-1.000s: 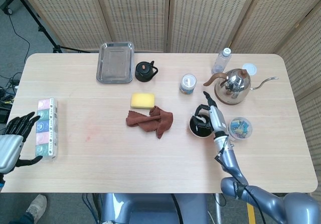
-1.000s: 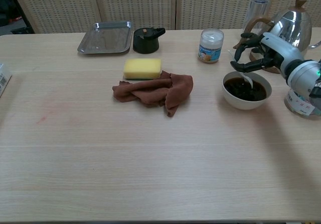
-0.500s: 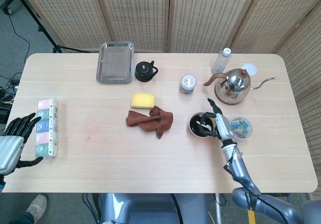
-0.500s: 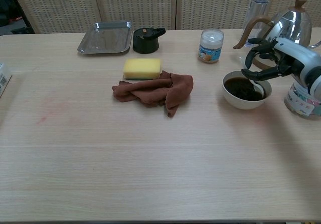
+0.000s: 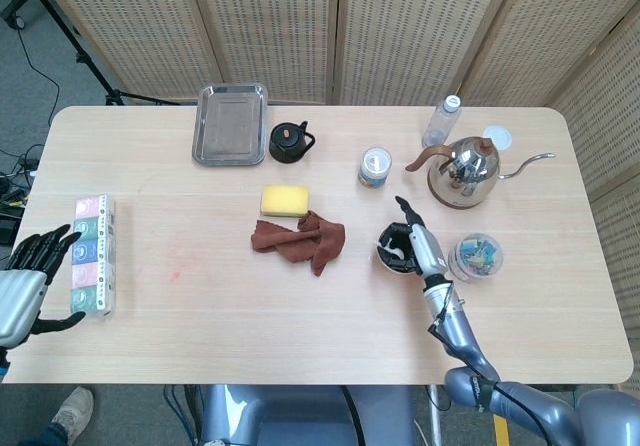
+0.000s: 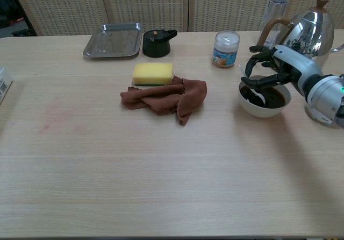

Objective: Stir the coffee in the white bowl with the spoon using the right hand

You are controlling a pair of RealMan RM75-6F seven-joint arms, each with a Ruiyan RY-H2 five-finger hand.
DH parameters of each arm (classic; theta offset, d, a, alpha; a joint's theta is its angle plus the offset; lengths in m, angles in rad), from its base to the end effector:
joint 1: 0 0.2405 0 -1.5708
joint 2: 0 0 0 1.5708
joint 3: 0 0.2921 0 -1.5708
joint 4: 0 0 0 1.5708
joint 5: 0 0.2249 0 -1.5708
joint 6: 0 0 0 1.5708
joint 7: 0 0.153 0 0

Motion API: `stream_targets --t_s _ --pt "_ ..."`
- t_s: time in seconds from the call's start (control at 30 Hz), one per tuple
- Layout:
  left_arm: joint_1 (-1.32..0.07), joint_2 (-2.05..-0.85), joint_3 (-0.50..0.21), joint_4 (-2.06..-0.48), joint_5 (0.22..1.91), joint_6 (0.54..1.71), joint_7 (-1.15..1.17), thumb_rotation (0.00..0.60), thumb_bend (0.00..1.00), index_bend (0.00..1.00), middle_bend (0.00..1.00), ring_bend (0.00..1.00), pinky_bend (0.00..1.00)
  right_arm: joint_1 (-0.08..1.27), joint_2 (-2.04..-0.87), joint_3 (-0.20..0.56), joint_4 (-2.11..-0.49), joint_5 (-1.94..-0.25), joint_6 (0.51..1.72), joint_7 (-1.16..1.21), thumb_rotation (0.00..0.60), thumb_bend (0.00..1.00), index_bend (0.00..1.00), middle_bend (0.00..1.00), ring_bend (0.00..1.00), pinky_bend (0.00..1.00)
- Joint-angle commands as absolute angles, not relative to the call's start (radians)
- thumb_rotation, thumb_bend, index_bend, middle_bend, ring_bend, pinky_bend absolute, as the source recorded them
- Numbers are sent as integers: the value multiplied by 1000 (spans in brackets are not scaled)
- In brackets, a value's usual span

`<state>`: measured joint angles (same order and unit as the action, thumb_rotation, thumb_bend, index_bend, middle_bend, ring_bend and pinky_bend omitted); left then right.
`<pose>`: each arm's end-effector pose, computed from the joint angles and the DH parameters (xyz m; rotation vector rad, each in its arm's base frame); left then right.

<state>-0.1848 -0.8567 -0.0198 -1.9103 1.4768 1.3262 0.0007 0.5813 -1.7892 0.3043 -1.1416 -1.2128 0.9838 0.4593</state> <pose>-0.2940 0.2103 0.1954 -1.5284 -1.0142 -0.8738 -0.2318 -0.3828 -0.0695 1.2349 -1.6531 1.3856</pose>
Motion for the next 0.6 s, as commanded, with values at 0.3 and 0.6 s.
stream_targets --t_s 0.3,0.6 --pt "-191 -864 -27 -1913 1456 1319 23 600 59 0 0 0 0 608 -1809 348 -1049 -1188 960 498 600 672 698 0 0 0" --pt "-192 -877 -31 -1921 1439 1320 58 600 60 0 0 0 0 579 -1760 335 -1050 -1202 971 527 600 672 701 0 0 0"
